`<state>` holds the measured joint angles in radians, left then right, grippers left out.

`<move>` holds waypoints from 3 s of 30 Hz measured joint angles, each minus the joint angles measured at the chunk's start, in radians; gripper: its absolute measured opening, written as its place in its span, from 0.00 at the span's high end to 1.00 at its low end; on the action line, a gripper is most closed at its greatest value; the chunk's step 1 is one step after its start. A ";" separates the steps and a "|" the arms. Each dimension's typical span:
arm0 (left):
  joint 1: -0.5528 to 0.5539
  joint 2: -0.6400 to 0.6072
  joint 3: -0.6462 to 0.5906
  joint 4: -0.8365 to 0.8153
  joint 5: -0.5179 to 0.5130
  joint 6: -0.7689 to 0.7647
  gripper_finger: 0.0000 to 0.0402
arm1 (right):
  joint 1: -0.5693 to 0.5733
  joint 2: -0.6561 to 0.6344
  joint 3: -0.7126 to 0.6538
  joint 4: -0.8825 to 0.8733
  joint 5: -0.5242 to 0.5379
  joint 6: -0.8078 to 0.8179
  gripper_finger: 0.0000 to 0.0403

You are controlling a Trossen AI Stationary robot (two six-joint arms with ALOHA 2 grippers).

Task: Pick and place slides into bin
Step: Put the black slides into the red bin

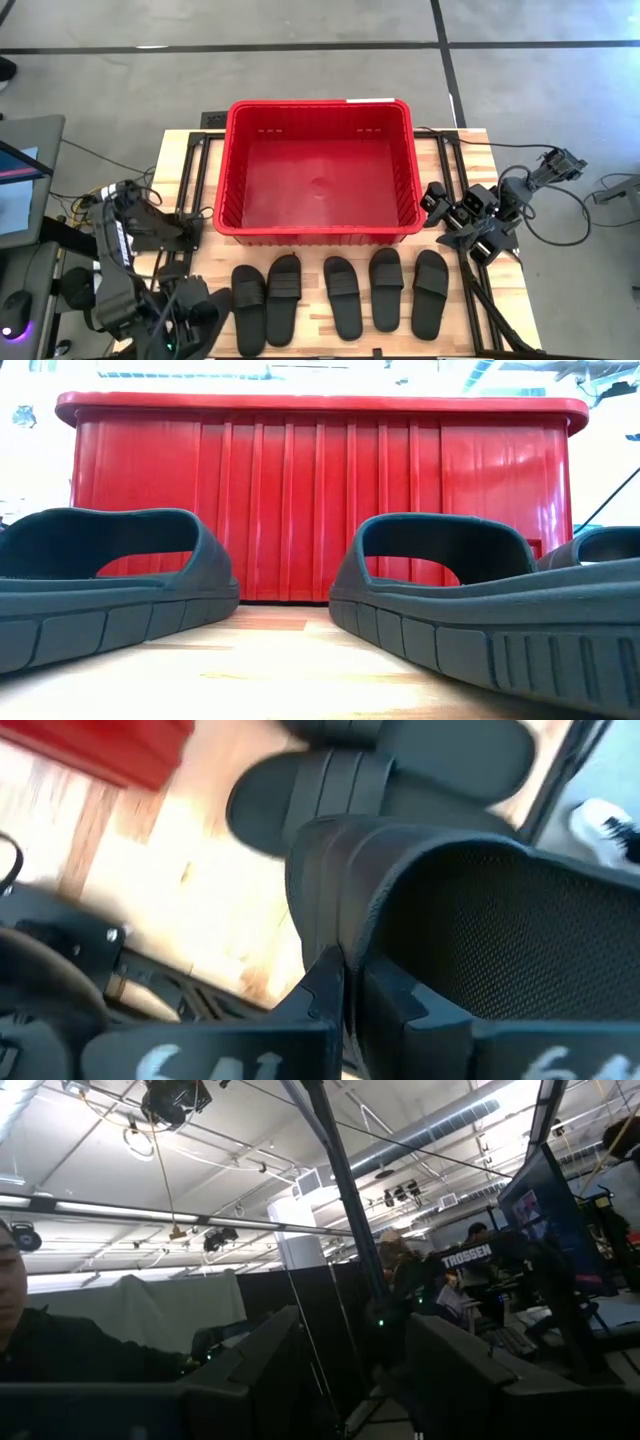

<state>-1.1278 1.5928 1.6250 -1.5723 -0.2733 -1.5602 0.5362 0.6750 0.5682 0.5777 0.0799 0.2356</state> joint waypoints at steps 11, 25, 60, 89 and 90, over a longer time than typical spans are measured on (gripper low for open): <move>0.099 -0.006 0.163 0.000 -0.205 0.226 1.00 | -0.017 0.000 0.000 0.000 0.000 -0.005 0.57; 0.282 -0.006 0.463 0.001 -0.567 0.708 1.00 | -0.022 0.000 0.000 0.001 0.000 0.000 0.57; 1.228 -0.002 0.534 0.217 -0.565 1.968 1.00 | -0.114 0.001 0.000 0.107 0.036 -0.008 0.57; 1.365 -0.003 -0.004 0.407 -0.521 1.849 1.00 | -0.172 0.000 0.000 0.096 0.023 -0.008 0.57; 1.365 -0.003 -0.018 0.411 -0.520 1.846 1.00 | -0.172 -0.001 0.000 0.096 0.023 -0.008 0.57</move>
<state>0.2375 1.5902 1.6074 -1.1614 -0.7928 0.2858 0.3637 0.6739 0.5686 0.6735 0.1032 0.2276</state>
